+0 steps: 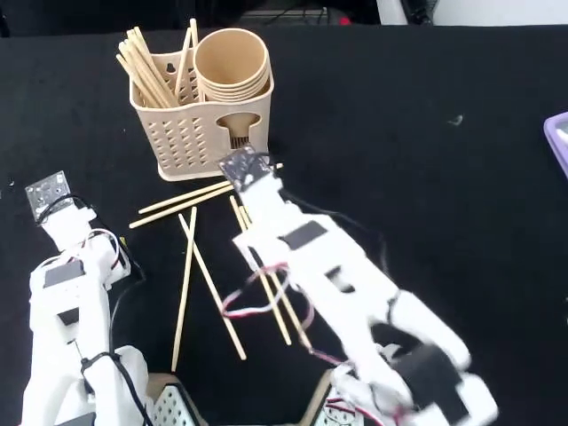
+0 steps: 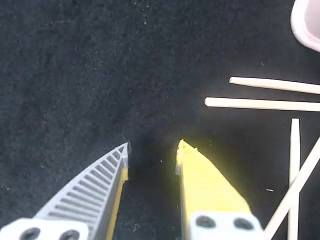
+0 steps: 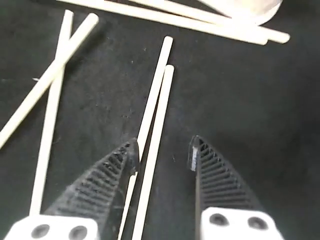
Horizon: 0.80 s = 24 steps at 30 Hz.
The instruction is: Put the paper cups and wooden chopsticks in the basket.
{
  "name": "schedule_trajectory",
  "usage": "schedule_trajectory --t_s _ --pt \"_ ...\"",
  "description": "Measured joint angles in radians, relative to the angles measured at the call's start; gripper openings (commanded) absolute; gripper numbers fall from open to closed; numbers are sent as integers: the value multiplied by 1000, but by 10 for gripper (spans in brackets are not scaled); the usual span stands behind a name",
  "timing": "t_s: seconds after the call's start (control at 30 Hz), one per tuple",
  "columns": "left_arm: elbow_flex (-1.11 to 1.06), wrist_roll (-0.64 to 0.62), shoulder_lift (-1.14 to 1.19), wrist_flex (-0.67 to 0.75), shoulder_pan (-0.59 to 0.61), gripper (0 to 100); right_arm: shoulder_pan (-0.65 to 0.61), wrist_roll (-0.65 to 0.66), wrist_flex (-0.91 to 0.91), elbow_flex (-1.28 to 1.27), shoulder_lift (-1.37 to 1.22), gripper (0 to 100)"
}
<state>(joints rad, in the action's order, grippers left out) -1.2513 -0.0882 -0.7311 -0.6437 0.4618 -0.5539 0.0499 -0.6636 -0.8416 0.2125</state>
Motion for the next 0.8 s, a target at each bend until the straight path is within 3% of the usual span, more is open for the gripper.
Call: schedule_trajectory --t_s 0.3,0.7,0.8 --pt "0 0 0 0 0 159 -32 0 -169 224 -201 174" --pt "0 0 0 0 0 159 -37 0 -213 275 -348 172" --pt "0 0 0 0 0 159 -35 0 -253 299 -361 93"
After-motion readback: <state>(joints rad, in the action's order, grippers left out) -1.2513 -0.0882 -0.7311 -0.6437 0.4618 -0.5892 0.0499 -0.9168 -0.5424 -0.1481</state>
